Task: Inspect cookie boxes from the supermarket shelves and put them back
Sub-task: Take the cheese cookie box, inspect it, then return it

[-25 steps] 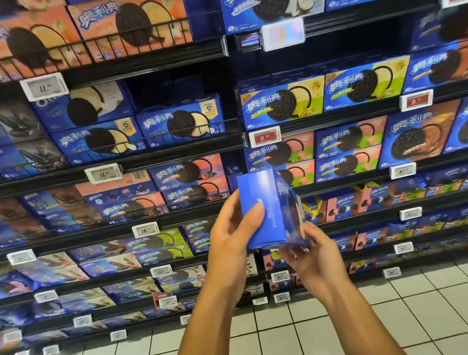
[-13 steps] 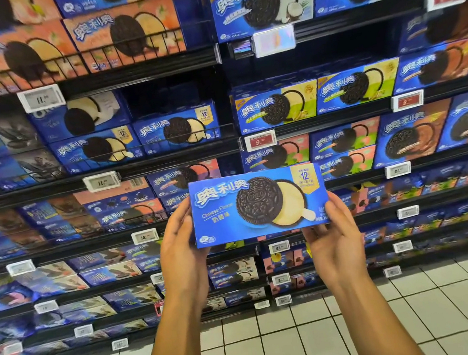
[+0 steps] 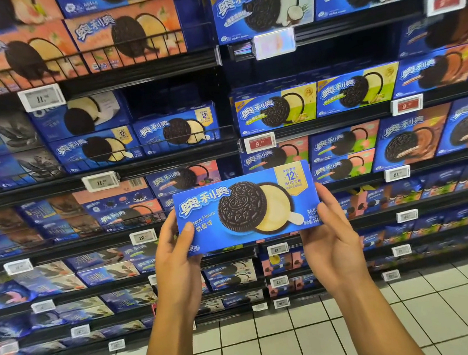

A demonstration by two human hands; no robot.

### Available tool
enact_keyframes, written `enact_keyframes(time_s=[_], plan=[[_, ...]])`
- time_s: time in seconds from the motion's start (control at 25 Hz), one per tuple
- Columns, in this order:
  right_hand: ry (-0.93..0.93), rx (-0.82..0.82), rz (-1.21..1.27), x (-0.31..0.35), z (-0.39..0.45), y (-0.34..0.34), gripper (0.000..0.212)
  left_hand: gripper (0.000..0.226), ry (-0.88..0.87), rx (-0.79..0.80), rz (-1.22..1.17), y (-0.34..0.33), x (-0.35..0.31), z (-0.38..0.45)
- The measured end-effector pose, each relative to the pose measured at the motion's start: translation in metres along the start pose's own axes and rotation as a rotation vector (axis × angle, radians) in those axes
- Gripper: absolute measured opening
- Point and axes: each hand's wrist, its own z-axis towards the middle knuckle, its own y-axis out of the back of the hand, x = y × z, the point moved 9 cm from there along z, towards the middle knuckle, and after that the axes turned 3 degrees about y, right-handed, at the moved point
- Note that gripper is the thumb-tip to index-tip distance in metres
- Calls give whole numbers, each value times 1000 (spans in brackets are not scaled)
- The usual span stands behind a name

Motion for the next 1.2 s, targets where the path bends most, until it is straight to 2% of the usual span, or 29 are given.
enact_keyframes(time_s=[0.12, 0.2, 0.72, 0.88, 0.96, 1.12, 1.2], plan=[[-23, -39, -10, -3, 1, 4, 42, 34, -6, -4, 8, 1, 1, 4], [-45, -55, -39, -5, 2, 6, 39, 36, -2, -6, 13, 2, 4, 5], [-29, -42, -77, 2, 4, 4, 46, 36, 19, 9, 44, 6, 12, 11], [-55, 59, -97, 5, 2, -8, 50, 31, 65, 6, 109, 9, 23, 16], [-70, 151, -188, 6, -1, -22, 51, 29, 111, -25, 126, 15, 35, 19], [-22, 268, -526, 8, -11, -48, 35, 27, 267, -64, 100, 27, 72, 19], [-3, 307, -607, 5, -16, -59, 33, 28, 351, -62, 64, 26, 87, 20]])
